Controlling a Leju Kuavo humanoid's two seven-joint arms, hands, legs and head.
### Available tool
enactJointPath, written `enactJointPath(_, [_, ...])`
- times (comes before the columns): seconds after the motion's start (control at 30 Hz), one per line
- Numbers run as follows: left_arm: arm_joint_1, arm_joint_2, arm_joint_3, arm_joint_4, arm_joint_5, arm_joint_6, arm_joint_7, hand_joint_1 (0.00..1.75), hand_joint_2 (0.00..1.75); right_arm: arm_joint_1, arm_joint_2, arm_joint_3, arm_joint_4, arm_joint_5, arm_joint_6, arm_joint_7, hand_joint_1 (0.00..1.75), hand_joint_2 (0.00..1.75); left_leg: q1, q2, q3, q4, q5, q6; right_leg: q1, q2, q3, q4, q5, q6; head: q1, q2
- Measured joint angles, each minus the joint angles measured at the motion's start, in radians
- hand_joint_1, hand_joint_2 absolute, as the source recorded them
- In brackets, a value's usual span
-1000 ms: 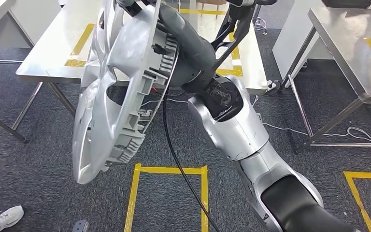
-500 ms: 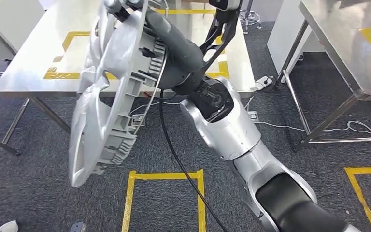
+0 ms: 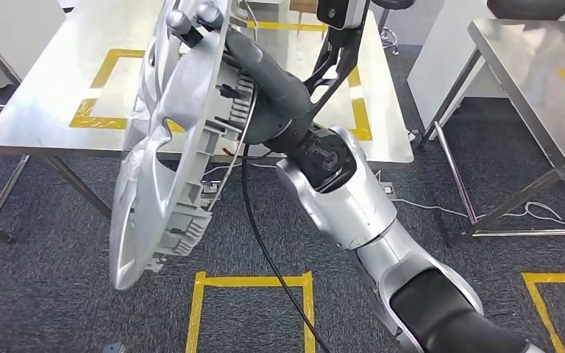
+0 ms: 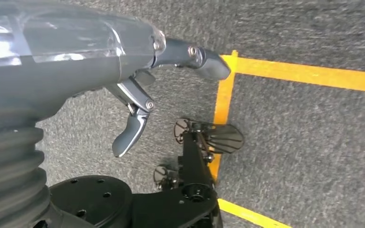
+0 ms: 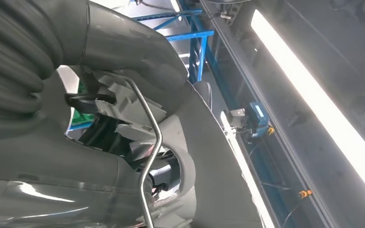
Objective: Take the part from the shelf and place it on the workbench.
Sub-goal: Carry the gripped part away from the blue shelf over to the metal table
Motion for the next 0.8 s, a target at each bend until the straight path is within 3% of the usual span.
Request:
enactJointPath(0.07, [0.003,0.0,0.0,0.0,0.0,0.0,0.0,0.0,1.75,0.011,-0.004,0.0,0.001,0.0,0.0,0.0,1.75,1.75,-0.009,-0.001,0.02,-0.001,-0.017,0.006,0.004,0.0,-0.075,0.091,-0.037,-0.004,0.01,0.0])
enactJointPath(0.1, [0.004,0.0,0.0,0.0,0.0,0.001,0.0,0.0,1.75,0.016,-0.006,0.0,0.001,0.0,0.0,0.0,1.75,1.75,-0.014,-0.002,0.032,-0.001,-0.027,0.008,0.009,0.0,-0.096,0.1,-0.034,-0.01,0.014,0.0])
enactJointPath(0.13, [0.005,-0.001,0.0,0.0,0.0,0.001,0.0,0.0,1.75,0.018,-0.008,0.0,0.001,0.0,0.0,0.0,1.75,1.75,-0.02,-0.004,0.046,-0.001,-0.036,0.008,0.015,0.0,-0.104,0.077,-0.006,-0.019,0.019,0.0])
enactJointPath(0.2, [0.004,-0.002,0.0,0.0,0.0,0.001,0.0,0.0,1.75,0.016,-0.009,0.001,0.0,0.0,0.002,0.0,1.75,1.75,-0.03,-0.004,0.072,-0.004,-0.054,0.01,0.034,0.0,-0.09,-0.028,0.101,-0.052,0.026,0.0])
enactJointPath(0.27, [0.003,-0.007,0.0,0.0,0.0,0.002,0.0,0.0,1.75,0.011,-0.009,0.001,0.0,0.0,0.004,0.0,1.75,1.75,-0.03,-0.004,0.089,-0.016,-0.064,0.009,0.052,0.002,-0.07,-0.116,0.171,-0.085,0.016,0.0])
enactJointPath(0.33, [0.0,-0.011,0.001,0.0,-0.001,0.002,0.001,0.0,1.75,0.006,-0.008,0.002,-0.001,0.0,0.004,0.0,1.75,1.75,-0.024,0.001,0.102,-0.029,-0.062,0.002,0.062,0.002,-0.045,-0.168,0.172,-0.106,0.009,0.0])
enactJointPath(0.43, [-0.003,-0.016,0.0,-0.001,-0.001,0.002,0.0,0.0,1.75,-0.002,-0.003,0.002,-0.007,0.0,0.005,0.0,1.75,1.75,-0.022,-0.006,0.104,-0.016,-0.065,-0.009,0.05,-0.003,0.025,-0.251,0.172,-0.117,0.02,0.0])
enactJointPath(0.47, [-0.004,-0.015,0.0,-0.001,-0.001,0.002,0.0,0.0,1.75,-0.004,-0.002,0.002,-0.008,0.0,0.005,0.0,1.75,1.75,-0.02,-0.011,0.084,0.02,-0.074,-0.016,0.042,-0.005,0.044,-0.268,0.173,-0.115,0.018,0.0])
enactJointPath(0.53, [-0.004,-0.012,0.0,-0.001,-0.001,0.003,0.0,0.0,1.75,-0.007,0.0,0.004,-0.008,0.0,0.005,0.0,1.75,1.75,-0.009,-0.017,0.011,0.127,-0.108,-0.035,0.028,-0.007,0.065,-0.277,0.162,-0.1,0.012,0.0])
enactJointPath(0.6, [0.0,-0.008,0.0,0.0,-0.001,0.003,0.001,0.0,1.75,-0.004,0.0,0.006,-0.008,0.0,0.004,0.0,1.75,1.75,0.011,-0.011,-0.054,0.18,-0.124,-0.064,0.006,-0.006,0.083,-0.272,0.142,-0.074,0.005,0.0])
enactJointPath(0.63, [0.001,-0.005,0.0,0.001,-0.001,0.003,0.001,0.0,1.75,-0.002,0.0,0.006,-0.008,0.0,0.004,0.0,1.75,1.75,0.023,-0.005,-0.067,0.164,-0.106,-0.081,-0.007,-0.005,0.091,-0.266,0.128,-0.059,0.001,0.0])
enactJointPath(0.7, [0.003,-0.003,0.0,0.001,-0.001,0.003,0.001,0.0,1.75,0.0,0.0,0.006,-0.008,0.0,0.004,0.0,1.75,1.75,0.05,0.012,-0.06,0.074,-0.017,-0.12,-0.033,-0.005,0.103,-0.236,0.092,-0.024,-0.007,0.0])
enactJointPath(0.73, [0.003,-0.005,0.0,0.001,-0.001,0.003,0.001,0.0,1.75,0.002,0.001,0.006,-0.008,0.0,0.005,0.0,1.75,1.75,0.057,0.02,-0.06,0.038,0.012,-0.13,-0.042,-0.004,0.104,-0.214,0.071,-0.007,-0.018,0.0])
enactJointPath(0.77, [0.003,-0.006,0.001,0.001,-0.001,0.003,0.002,0.0,1.75,0.002,0.002,0.006,-0.008,0.0,0.004,0.0,1.75,1.75,0.061,0.026,-0.062,0.026,0.032,-0.125,-0.047,-0.002,0.1,-0.193,0.052,0.009,-0.029,0.0])
enactJointPath(0.8, [0.003,-0.007,0.001,0.001,-0.001,0.003,0.002,0.0,1.75,0.003,0.002,0.007,-0.007,0.0,0.004,0.0,1.75,1.75,0.06,0.029,-0.071,0.034,0.033,-0.111,-0.048,-0.002,0.097,-0.178,0.037,0.02,-0.033,0.0])
